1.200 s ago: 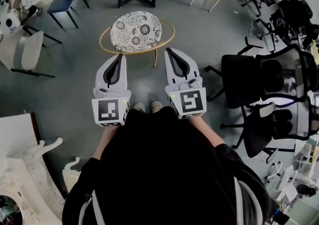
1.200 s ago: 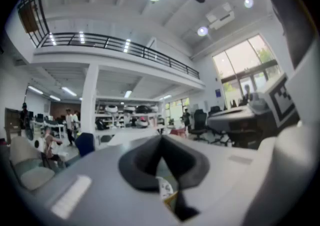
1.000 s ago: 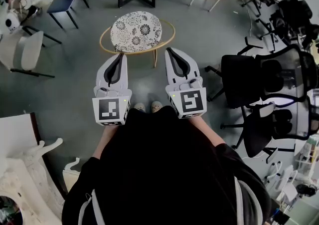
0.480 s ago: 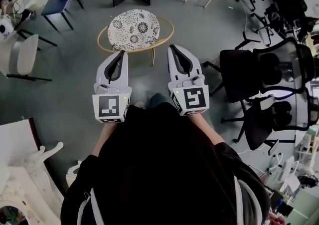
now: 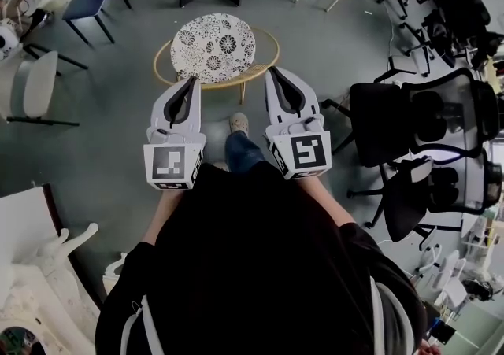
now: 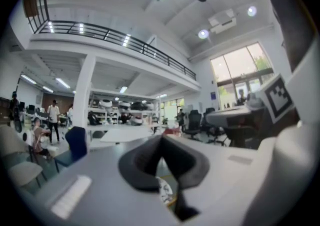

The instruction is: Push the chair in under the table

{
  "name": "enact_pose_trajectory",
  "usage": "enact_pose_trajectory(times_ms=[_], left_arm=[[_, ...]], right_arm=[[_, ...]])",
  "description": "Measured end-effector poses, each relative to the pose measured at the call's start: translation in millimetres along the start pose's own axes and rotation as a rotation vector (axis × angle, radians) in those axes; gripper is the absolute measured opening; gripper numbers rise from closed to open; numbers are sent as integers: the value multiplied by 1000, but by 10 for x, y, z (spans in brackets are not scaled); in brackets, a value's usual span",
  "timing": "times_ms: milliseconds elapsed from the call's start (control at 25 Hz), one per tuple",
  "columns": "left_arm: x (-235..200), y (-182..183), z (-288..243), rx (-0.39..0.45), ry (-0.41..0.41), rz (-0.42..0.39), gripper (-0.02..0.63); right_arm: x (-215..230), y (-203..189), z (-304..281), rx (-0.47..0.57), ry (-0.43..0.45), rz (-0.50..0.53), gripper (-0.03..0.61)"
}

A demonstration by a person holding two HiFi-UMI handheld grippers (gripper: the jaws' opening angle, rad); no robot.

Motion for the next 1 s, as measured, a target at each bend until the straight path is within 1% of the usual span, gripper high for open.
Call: enact_pose_trajectory(times_ms=[200, 320, 440, 600, 800, 1000], left_arm=[[-151, 18, -369, 1, 8, -1, 8], [-257, 27, -626, -4, 19, 4, 8], [-355, 70, -892, 2, 23, 1, 8], [-468, 55, -1184, 2, 53, 28, 8], [-549, 31, -1490, -18, 78, 23, 8], [-611, -21, -1673, -42, 103, 8, 8]], right_arm=[[188, -111, -400, -3, 23, 21, 21], [292, -180, -660, -1, 51, 30, 21], [403, -253, -933, 2, 89, 41, 21], [528, -354, -1226, 9, 148, 45, 21], [692, -528, -1504, 1, 213, 28, 21], [793, -728, -1717, -24, 272, 18, 21]])
Point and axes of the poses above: the fingertips, and each gripper's own axes: z backward along the fingers, x to its right, y out of its top, the point moved 3 cm from there along z, backward along the fingers, and after that the axes turned 13 degrees about z, right-handed, at the moved point
